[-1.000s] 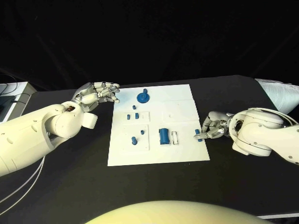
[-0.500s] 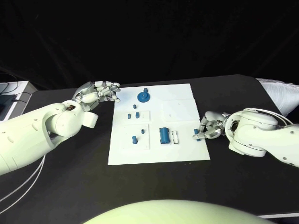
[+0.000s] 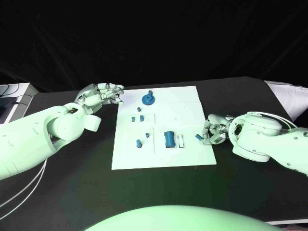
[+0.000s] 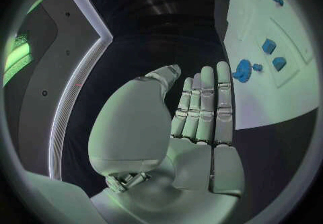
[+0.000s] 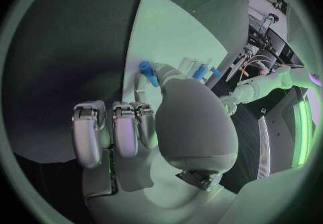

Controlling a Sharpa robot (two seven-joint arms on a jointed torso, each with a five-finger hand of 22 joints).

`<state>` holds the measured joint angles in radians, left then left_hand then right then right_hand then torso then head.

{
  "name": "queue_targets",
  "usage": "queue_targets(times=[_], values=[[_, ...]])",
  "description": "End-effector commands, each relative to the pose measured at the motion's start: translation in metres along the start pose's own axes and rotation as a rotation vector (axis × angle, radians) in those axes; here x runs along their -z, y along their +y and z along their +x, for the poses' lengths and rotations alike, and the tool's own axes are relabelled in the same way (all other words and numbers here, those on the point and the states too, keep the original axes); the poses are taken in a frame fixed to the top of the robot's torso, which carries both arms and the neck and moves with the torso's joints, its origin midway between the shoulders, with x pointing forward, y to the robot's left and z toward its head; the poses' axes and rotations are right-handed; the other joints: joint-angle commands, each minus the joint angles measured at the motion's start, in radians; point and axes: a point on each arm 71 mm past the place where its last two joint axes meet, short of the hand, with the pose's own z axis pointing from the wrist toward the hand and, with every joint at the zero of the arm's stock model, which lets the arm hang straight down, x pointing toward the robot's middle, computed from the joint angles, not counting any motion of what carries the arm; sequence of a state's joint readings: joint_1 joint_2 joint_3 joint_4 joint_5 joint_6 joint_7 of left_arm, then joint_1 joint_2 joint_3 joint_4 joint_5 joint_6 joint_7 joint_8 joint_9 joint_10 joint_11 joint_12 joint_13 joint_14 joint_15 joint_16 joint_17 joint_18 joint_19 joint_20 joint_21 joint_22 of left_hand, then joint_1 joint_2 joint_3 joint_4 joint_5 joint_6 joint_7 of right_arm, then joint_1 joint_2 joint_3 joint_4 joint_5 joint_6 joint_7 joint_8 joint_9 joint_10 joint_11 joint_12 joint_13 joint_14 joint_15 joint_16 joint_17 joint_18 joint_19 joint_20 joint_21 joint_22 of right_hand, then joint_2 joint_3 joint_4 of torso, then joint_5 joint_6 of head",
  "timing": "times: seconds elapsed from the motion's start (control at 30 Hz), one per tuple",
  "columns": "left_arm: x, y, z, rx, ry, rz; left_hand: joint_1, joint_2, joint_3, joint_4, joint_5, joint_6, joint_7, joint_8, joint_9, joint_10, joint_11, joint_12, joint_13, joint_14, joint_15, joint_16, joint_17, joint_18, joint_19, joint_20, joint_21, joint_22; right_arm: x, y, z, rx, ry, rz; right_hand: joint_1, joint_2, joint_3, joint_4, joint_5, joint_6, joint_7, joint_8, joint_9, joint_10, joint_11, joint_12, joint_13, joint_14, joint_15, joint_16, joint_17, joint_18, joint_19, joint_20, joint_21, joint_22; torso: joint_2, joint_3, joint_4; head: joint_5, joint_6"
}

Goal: Assemble the parts on the task board

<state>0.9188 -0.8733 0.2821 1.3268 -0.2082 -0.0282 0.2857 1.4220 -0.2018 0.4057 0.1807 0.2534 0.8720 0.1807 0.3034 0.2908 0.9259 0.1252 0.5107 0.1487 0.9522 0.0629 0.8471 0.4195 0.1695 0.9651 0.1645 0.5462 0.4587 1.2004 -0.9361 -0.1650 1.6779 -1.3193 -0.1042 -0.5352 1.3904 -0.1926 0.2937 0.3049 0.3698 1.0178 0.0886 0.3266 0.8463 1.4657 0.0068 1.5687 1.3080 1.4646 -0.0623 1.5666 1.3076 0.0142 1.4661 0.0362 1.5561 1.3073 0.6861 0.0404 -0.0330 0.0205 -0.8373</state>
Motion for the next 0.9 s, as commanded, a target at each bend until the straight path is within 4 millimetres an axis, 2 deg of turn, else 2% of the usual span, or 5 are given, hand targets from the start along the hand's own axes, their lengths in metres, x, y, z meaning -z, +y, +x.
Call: queue_targets(times=[0.03, 0.13, 0.37, 0.67, 0.9], values=[[0.0, -0.001, 0.003, 0.012, 0.02, 0.007, 0.006, 0.0, -0.001, 0.006, -0.003, -0.006, 0.0, 0.003, -0.002, -0.002, 0.001, 0.0, -0.001, 0.001, 0.004, -0.006, 0.001, 0.013, 0.007, -0.001, -0.006, -0.001, -0.002, -0.006, 0.011, 0.027, 0.027, 0.027, -0.025, -0.008, 0.184, -0.164, 0.03, 0.003, 0.005, -0.085, -0.211, 0.105, 0.006, 0.002, 0.263, 0.106, 0.008, 0.004, 0.263, -0.011, 0.101, 0.01, -0.002, 0.259, -0.001, 0.0001, 0.0005, 0.0, 0.001], [0.0, -0.001, 0.003, 0.013, 0.021, 0.006, 0.007, 0.001, -0.001, 0.005, -0.003, -0.006, 0.0, 0.003, -0.002, -0.002, 0.001, 0.0, -0.001, 0.001, 0.004, -0.006, 0.002, 0.013, 0.008, -0.001, -0.007, -0.002, 0.0, -0.005, 0.012, 0.003, 0.03, 0.025, -0.041, -0.013, 0.216, -0.183, 0.071, 0.003, 0.009, -0.093, -0.211, 0.105, 0.009, 0.002, 0.263, 0.106, 0.01, 0.004, 0.263, -0.011, 0.101, 0.012, -0.003, 0.259, 0.0, 0.0003, 0.0012, 0.0, 0.001], [0.0, -0.001, 0.003, 0.013, 0.024, 0.004, 0.007, 0.001, -0.001, 0.005, -0.003, -0.006, 0.0, 0.003, -0.002, -0.002, 0.001, 0.0, -0.001, 0.001, 0.004, -0.006, 0.002, 0.013, 0.008, -0.001, -0.007, -0.002, 0.005, -0.002, 0.011, -0.059, 0.026, 0.017, -0.065, -0.014, 0.247, -0.206, 0.113, 0.013, 0.008, -0.093, -0.205, 0.105, 0.008, 0.002, 0.263, 0.106, 0.01, 0.004, 0.263, -0.011, 0.101, 0.013, -0.002, 0.259, -0.001, -0.0008, 0.0003, 0.002, 0.001], [0.0, -0.001, 0.003, 0.014, 0.028, 0.003, 0.009, 0.002, -0.001, 0.005, -0.002, -0.006, 0.0, 0.004, -0.002, -0.003, 0.001, 0.0, -0.001, 0.001, 0.004, -0.006, 0.002, 0.013, 0.009, -0.001, -0.008, -0.003, 0.015, 0.011, -0.001, -0.151, 0.009, -0.013, -0.094, -0.021, 0.257, -0.215, 0.143, 0.018, 0.005, -0.091, -0.198, 0.105, 0.006, 0.002, 0.263, 0.106, 0.008, 0.004, 0.263, -0.011, 0.101, 0.012, -0.002, 0.259, -0.001, -0.0004, -0.0002, 0.004, -0.001], [0.0, -0.001, 0.003, 0.014, 0.031, 0.002, 0.009, 0.002, -0.001, 0.005, -0.002, -0.006, 0.0, 0.004, -0.002, -0.003, 0.001, 0.0, -0.001, 0.001, 0.004, -0.006, 0.002, 0.013, 0.009, -0.001, -0.008, -0.003, 0.015, 0.028, -0.002, -0.25, 0.04, -0.033, -0.116, -0.027, 0.254, -0.215, 0.145, 0.02, 0.003, -0.09, -0.195, 0.105, 0.005, 0.002, 0.263, 0.106, 0.007, 0.004, 0.263, -0.011, 0.101, 0.011, -0.002, 0.259, 0.0, -0.0002, 0.0001, 0.001, -0.001]])
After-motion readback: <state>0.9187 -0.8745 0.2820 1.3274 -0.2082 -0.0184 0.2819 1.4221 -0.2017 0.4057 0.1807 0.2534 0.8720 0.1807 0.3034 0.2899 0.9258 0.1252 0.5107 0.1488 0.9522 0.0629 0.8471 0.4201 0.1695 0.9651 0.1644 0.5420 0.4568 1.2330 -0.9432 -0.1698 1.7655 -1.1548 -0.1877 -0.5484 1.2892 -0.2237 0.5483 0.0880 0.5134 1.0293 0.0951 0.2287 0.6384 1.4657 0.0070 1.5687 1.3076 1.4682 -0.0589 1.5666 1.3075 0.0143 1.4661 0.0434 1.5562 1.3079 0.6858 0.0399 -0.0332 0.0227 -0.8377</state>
